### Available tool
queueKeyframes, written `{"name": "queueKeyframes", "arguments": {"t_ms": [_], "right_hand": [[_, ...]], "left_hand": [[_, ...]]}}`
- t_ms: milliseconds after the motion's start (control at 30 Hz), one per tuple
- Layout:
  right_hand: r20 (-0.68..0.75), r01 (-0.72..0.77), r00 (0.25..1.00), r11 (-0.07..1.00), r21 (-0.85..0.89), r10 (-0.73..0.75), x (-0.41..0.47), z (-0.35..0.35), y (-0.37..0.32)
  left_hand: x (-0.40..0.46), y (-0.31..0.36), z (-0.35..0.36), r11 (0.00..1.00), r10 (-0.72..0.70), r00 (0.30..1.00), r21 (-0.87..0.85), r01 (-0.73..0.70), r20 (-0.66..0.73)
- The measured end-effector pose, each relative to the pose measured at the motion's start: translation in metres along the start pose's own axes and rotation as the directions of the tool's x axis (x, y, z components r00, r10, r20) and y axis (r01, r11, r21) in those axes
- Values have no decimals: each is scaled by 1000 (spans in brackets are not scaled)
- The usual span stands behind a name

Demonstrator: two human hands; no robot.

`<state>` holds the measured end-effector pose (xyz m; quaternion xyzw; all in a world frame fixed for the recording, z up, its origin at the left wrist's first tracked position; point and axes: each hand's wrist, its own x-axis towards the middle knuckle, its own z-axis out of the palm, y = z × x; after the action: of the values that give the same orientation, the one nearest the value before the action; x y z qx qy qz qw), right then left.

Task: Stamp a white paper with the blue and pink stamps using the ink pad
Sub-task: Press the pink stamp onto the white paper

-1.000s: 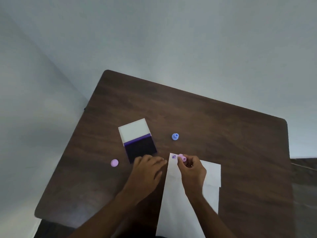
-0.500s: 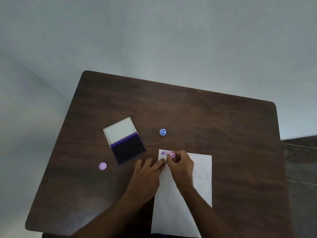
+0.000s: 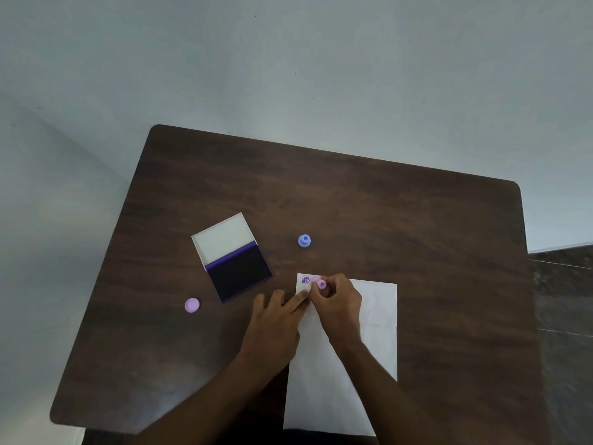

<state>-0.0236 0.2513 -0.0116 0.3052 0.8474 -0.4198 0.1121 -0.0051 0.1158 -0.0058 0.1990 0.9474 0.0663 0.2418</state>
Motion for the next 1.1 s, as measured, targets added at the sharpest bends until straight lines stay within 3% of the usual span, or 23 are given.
{"name": "queueKeyframes", "arguments": {"t_ms": [367,1100], "right_hand": [[29,-117,992,992,-56,119,10,6,-15],[49,-128,990,989,-71,132,8,3,-14]], "left_hand": [[0,-1,-4,1000,-24,1000,-14,24,11],[-2,5,-10,999,-47,997,-2,48,62]]}}
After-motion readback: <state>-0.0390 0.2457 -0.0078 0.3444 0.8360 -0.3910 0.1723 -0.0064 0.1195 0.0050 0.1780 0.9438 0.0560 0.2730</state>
